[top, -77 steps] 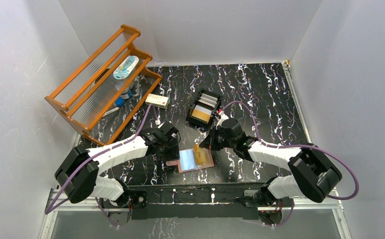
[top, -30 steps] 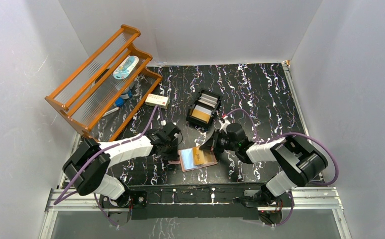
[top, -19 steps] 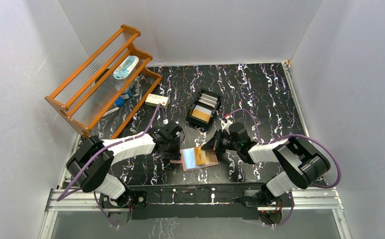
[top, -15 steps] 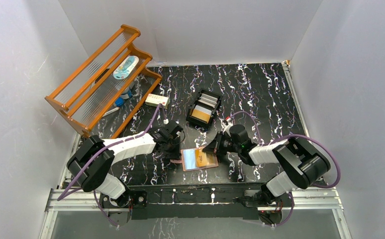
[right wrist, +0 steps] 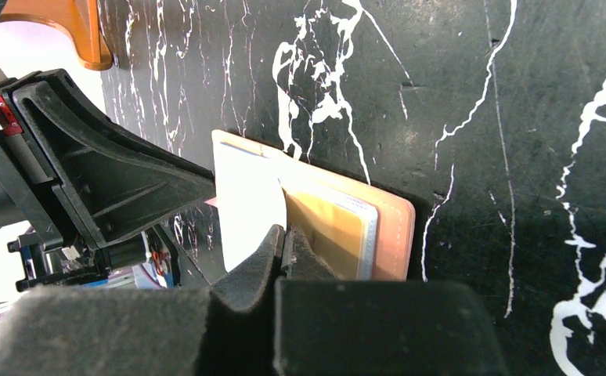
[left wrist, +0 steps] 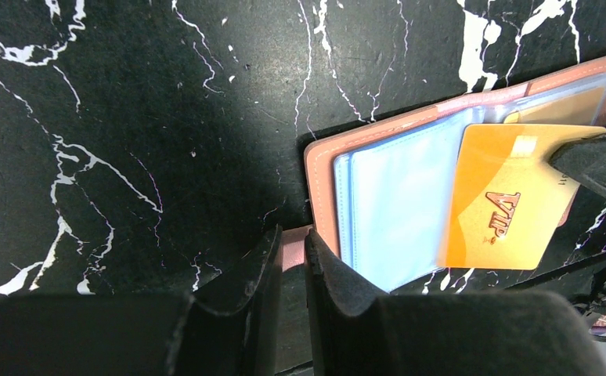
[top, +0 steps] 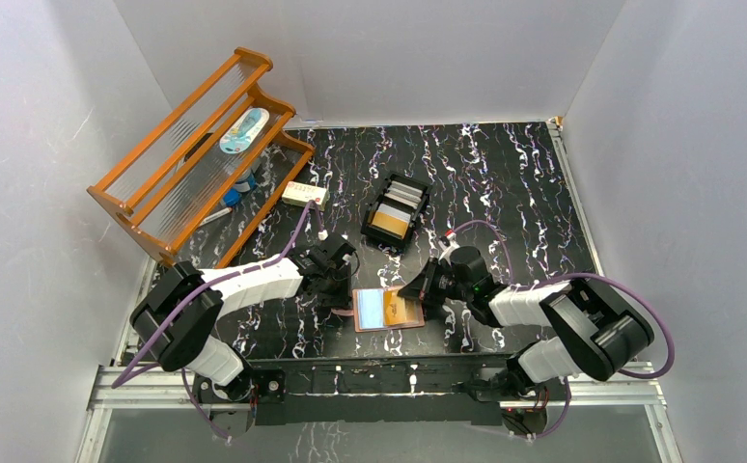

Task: Put the credit cards into the card holder
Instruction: Insert the credit card into the card holder.

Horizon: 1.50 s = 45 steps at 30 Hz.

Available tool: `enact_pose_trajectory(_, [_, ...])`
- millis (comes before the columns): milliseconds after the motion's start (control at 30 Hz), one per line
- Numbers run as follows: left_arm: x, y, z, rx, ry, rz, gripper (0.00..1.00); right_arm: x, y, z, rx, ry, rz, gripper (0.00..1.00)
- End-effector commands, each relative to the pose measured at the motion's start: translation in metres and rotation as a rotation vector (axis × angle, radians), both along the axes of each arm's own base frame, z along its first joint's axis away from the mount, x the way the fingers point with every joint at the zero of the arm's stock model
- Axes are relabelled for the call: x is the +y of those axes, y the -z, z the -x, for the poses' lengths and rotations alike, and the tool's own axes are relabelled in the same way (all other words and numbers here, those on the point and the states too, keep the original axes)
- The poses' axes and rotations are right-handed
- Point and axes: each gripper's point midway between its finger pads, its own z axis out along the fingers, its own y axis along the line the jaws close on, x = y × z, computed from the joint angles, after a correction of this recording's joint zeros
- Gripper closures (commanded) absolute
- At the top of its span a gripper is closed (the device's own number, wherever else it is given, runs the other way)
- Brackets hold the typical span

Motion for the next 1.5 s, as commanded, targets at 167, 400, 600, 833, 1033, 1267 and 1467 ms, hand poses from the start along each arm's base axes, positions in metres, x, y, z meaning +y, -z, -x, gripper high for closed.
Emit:
enact_pose_trajectory(167, [-0.001, 0.025, 0.006, 0.040, 0.004, -0.018, 0.85, 0.015, -0.004, 0.007, -0.026, -0.085, -0.090, 1.00])
enact_pose_trajectory(400, [-0.004, 0.025, 0.012, 0.068, -0.012, 0.014, 0.84, 0.023, -0.010, 0.001, -0.039, -0.077, -0.106, 1.00])
enact_pose_trajectory(600, [-0.002, 0.026, 0.016, 0.081, -0.055, 0.026, 0.84, 0.024, -0.002, 0.002, -0.007, -0.056, -0.065, 0.88])
enact_pose_trajectory(833, [0.011, 0.036, 0.024, 0.111, -0.107, -0.015, 0.87, -0.019, -0.007, -0.009, -0.026, 0.031, 0.257, 0.59])
enact_pose_trajectory(1033, [0.007, 0.032, 0.023, 0.099, -0.138, 0.025, 0.87, -0.022, -0.015, -0.001, -0.020, 0.002, 0.286, 0.54])
enact_pose_trajectory(1267, [0.009, 0.030, 0.024, 0.094, -0.158, 0.036, 0.87, -0.009, -0.006, 0.007, 0.015, -0.025, 0.297, 0.54])
enact_pose_trajectory(1467, [0.009, 0.031, 0.025, 0.100, -0.167, 0.039, 0.87, 0.004, -0.001, 0.015, 0.035, -0.042, 0.300, 0.55])
